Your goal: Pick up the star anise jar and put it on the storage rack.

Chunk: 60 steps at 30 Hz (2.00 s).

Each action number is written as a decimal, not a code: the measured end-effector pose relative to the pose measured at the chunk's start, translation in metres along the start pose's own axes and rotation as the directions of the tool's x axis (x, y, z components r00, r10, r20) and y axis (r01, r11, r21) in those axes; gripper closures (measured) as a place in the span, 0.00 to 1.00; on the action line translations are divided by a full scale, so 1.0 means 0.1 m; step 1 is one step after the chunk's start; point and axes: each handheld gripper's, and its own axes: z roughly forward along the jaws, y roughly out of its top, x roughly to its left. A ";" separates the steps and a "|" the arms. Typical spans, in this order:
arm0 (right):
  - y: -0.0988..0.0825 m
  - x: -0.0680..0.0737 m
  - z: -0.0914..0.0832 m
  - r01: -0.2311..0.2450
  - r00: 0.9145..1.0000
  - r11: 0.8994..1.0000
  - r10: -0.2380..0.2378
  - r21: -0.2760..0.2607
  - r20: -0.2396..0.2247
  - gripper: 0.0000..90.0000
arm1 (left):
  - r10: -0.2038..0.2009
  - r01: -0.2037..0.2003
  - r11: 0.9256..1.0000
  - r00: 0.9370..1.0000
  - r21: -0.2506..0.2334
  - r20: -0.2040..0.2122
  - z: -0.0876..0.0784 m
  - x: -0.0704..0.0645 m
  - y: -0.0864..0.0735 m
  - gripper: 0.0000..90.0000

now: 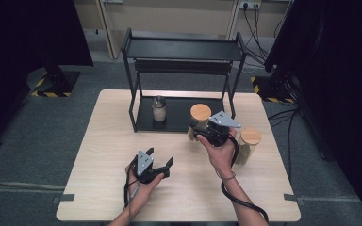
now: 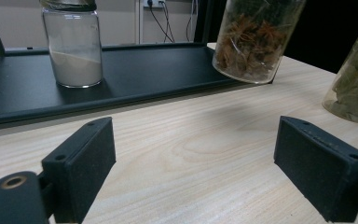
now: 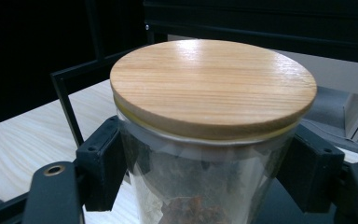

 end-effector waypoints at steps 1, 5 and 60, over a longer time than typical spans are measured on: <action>0.01 0.00 0.01 0.003 1.000 1.000 -0.003 0.002 0.001 0.28 | -0.001 0.001 1.000 1.000 0.000 0.000 0.00 0.00 0.00 0.13; 0.03 -0.01 0.07 0.002 1.000 1.000 -0.002 0.008 0.002 0.28 | -0.001 0.001 1.000 1.000 0.001 0.000 0.00 0.00 0.00 0.13; 0.20 -0.12 0.75 -0.023 0.998 0.998 0.019 0.065 0.062 0.28 | 0.003 -0.003 1.000 1.000 -0.001 0.001 0.00 0.00 0.00 0.13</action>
